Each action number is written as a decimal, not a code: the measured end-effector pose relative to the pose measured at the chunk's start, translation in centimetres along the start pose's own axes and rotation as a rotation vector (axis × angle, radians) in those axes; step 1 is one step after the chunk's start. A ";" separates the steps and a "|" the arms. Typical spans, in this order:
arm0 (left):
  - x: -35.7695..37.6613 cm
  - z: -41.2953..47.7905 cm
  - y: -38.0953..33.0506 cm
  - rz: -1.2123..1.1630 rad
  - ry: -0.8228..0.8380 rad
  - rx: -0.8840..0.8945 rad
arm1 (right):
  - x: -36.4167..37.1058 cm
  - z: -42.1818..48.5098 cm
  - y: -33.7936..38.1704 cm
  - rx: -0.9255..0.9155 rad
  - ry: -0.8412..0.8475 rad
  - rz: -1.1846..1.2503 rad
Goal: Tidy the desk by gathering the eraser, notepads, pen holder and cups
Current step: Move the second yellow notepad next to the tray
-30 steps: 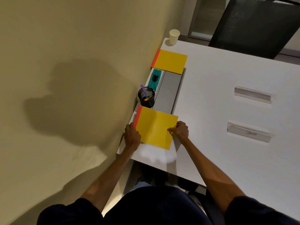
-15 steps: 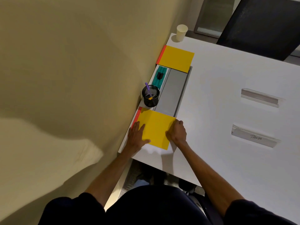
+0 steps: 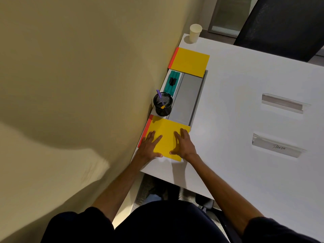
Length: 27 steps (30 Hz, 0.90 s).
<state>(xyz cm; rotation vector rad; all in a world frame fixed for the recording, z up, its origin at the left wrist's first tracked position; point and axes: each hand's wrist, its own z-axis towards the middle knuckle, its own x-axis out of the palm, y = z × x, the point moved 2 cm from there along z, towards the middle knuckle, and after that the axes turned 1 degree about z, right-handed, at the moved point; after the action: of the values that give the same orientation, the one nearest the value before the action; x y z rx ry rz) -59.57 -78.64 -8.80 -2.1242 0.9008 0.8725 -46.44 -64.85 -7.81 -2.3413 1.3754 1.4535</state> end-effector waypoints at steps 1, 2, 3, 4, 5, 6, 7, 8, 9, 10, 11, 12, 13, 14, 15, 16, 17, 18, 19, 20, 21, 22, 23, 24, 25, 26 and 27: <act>-0.1 0.1 0.1 0.017 0.005 -0.007 | -0.1 0.1 0.2 -0.002 -0.002 -0.004; -0.2 0.1 0.1 0.037 0.008 -0.014 | -0.1 0.2 0.5 -0.001 -0.004 -0.009; -0.3 0.2 0.2 0.055 0.011 -0.021 | -0.1 0.3 0.7 0.001 -0.007 -0.010; -0.4 0.3 0.2 0.067 0.013 -0.027 | -0.2 0.4 0.9 0.003 -0.009 -0.010; -0.5 0.3 0.3 0.072 0.014 -0.031 | -0.2 0.5 1.0 0.004 -0.011 -0.011; -0.5 0.3 0.4 0.070 0.015 -0.033 | -0.2 0.6 1.1 0.002 -0.013 -0.015; -0.5 0.3 0.4 0.064 0.016 -0.032 | -0.2 0.6 1.2 -0.001 -0.013 -0.023; -0.6 0.3 0.5 0.055 0.014 -0.031 | -0.2 0.7 1.3 -0.005 -0.013 -0.031; -0.6 0.3 0.6 0.046 0.011 -0.028 | -0.2 0.7 1.3 -0.008 -0.016 -0.039; -0.6 0.2 0.6 0.039 0.007 -0.025 | -0.2 0.8 1.3 -0.009 -0.019 -0.045; -0.6 0.2 0.7 0.035 0.004 -0.022 | -0.2 0.8 1.3 -0.009 -0.023 -0.052; -0.6 0.2 0.7 0.032 0.003 -0.019 | -0.2 0.8 1.3 -0.011 -0.025 -0.059; -0.6 0.2 0.7 0.028 0.002 -0.016 | -0.2 0.8 1.3 -0.013 -0.025 -0.065; -0.6 0.2 0.7 0.023 0.001 -0.015 | -0.2 0.8 1.2 -0.017 -0.025 -0.070; -0.6 0.2 0.7 0.021 -0.003 -0.014 | -0.2 0.9 1.2 -0.020 -0.022 -0.072; -0.7 0.1 0.7 0.022 -0.010 -0.014 | -0.2 0.9 1.2 -0.024 -0.019 -0.074; -0.7 0.1 0.6 0.027 -0.020 -0.017 | -0.2 0.9 1.2 -0.027 -0.017 -0.075; -0.7 0.1 0.5 0.034 -0.031 -0.021 | -0.2 0.8 1.2 -0.028 -0.018 -0.074; -0.7 0.0 0.4 0.039 -0.042 -0.024 | -0.3 0.8 1.1 -0.029 -0.023 -0.067; -0.7 0.1 0.3 0.046 -0.051 -0.026 | -0.3 0.7 1.1 -0.030 -0.032 -0.054; -0.6 0.1 0.2 0.053 -0.055 -0.028 | -0.3 0.5 1.0 -0.033 -0.040 -0.034; -0.6 0.1 0.1 0.062 -0.056 -0.032 | -0.3 0.3 0.8 -0.034 -0.048 -0.011; -0.5 0.0 0.0 0.071 -0.055 -0.038 | -0.3 0.1 0.7 -0.035 -0.057 0.010; -0.5 -0.1 -0.1 0.079 -0.057 -0.041 | -0.3 -0.1 0.5 -0.033 -0.068 0.028; -0.4 -0.2 -0.3 0.079 -0.066 -0.042 | -0.3 -0.4 0.3 -0.028 -0.080 0.044; -0.3 -0.3 -0.5 0.072 -0.081 -0.039 | -0.4 -0.7 0.0 -0.021 -0.091 0.060; -0.3 -0.4 -0.8 0.064 -0.099 -0.035 | -0.5 -1.0 -0.2 -0.015 -0.100 0.074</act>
<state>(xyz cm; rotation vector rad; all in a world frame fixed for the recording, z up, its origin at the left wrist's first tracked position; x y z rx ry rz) -58.97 -78.38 -8.10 -2.0723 0.9126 1.0236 -45.70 -64.86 -7.00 -2.2148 1.4437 1.5825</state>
